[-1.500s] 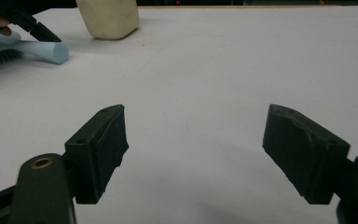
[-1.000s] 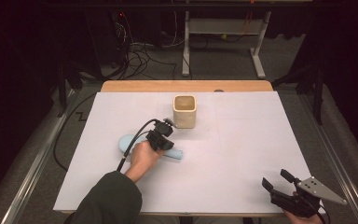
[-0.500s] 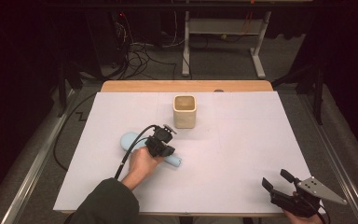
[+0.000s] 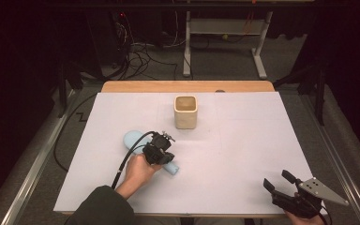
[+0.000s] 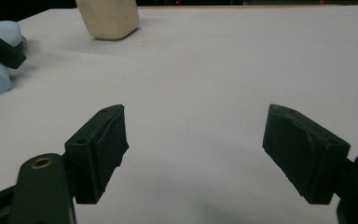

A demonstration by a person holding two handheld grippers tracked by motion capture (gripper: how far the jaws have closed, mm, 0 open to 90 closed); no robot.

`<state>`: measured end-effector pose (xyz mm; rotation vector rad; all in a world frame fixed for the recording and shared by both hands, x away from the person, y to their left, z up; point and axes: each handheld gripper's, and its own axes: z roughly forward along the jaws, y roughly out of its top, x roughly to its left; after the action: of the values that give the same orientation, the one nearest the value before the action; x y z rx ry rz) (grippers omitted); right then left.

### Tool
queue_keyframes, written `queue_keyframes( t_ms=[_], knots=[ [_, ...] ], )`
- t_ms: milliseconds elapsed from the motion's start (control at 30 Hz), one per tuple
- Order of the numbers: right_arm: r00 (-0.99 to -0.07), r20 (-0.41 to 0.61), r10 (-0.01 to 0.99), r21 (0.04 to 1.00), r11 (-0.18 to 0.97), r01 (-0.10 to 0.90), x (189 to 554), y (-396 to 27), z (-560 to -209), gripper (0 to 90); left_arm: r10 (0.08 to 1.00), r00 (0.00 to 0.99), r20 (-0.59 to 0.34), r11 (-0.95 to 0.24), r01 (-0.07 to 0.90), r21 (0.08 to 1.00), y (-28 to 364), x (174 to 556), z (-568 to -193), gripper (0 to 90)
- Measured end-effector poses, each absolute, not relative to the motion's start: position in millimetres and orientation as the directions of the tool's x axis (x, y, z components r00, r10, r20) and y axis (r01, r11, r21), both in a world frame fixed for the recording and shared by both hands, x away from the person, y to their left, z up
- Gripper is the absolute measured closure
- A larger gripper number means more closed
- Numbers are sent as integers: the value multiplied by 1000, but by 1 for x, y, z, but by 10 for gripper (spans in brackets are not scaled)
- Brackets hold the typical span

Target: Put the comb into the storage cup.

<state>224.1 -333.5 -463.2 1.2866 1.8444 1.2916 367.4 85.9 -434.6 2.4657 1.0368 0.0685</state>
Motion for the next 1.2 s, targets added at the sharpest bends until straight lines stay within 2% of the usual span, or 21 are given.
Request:
queue_keyframes(
  t_ms=[1200],
  knots=[
    [-398,91,913,915,82,395,224,-333,-463,220,669,732,-131,-612,641,464,112,331,-433,863]
  ],
)
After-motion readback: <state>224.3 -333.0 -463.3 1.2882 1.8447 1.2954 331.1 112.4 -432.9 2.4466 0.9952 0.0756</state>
